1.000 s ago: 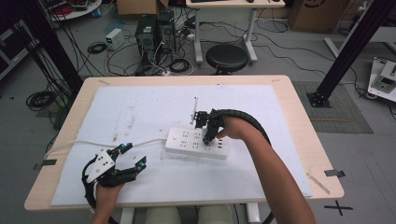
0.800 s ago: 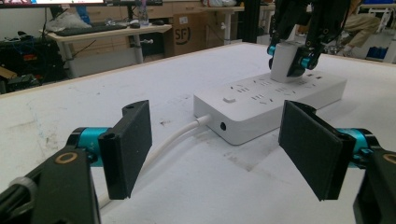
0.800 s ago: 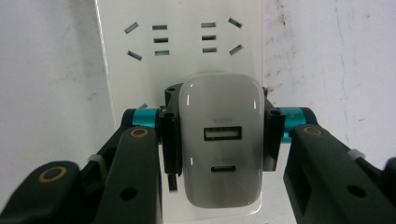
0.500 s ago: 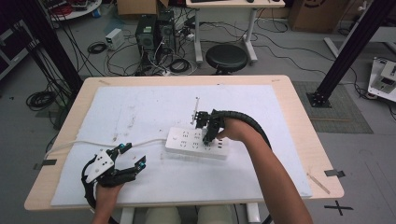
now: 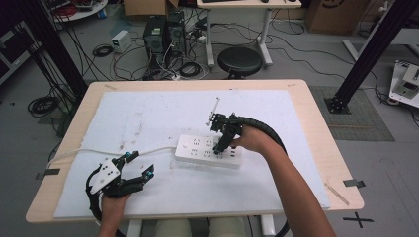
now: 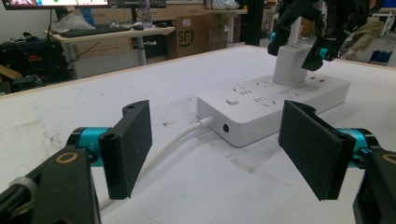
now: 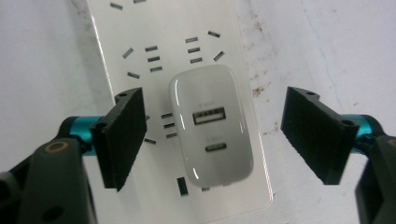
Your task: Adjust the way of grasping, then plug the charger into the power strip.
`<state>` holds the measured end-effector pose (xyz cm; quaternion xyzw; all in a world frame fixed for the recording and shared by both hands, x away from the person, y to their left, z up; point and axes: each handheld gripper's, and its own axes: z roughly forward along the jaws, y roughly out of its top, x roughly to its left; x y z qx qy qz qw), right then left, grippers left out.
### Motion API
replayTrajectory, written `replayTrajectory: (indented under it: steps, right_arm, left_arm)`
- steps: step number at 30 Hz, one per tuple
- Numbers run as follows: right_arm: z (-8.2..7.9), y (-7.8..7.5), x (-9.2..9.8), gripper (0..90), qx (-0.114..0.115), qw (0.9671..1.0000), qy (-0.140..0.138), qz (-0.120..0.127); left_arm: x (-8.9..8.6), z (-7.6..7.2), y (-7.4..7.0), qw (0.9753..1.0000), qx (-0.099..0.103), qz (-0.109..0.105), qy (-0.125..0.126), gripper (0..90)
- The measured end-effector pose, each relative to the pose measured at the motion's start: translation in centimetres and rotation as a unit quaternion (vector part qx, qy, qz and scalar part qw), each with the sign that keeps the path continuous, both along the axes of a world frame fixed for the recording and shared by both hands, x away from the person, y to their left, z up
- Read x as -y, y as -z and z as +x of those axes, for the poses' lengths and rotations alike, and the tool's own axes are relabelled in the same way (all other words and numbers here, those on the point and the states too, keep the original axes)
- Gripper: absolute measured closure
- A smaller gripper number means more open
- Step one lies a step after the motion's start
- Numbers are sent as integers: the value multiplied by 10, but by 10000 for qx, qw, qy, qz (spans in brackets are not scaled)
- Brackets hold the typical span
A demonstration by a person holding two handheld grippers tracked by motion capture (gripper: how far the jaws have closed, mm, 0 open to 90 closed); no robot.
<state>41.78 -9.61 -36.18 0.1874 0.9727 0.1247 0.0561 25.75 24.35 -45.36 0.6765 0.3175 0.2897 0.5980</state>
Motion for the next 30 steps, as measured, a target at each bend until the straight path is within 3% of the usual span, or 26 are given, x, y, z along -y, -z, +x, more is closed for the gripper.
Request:
replayTrajectory:
  steps: [5, 6, 9, 19, 24, 30]
  right_arm:
    - [-5, -8, 10, 219, 202, 9993, 206, 231]
    - [-6, -13, 16, 219, 217, 9980, 334, 493]
    - [-8, -18, 24, 218, 271, 9964, 428, 686]
    - [-14, -24, 38, 217, 459, 9945, 622, 710]
    - [-23, -33, 47, 214, 741, 9910, 664, 891]
    - [-28, -33, 56, 210, 758, 9890, 752, 1025]
  left_arm:
    - [0, 0, 0, 10000, -7, -43, -38, 284]
    - [0, 0, 0, 10000, 13, -44, -56, 289]
    - [-1, -1, 0, 9999, 9, -90, -76, 289]
    - [-1, -1, 1, 9999, 56, -88, -71, 289]
    - [-1, -1, 1, 9999, 50, -90, -73, 289]
    - [-2, -1, 1, 9999, 44, -95, -76, 289]
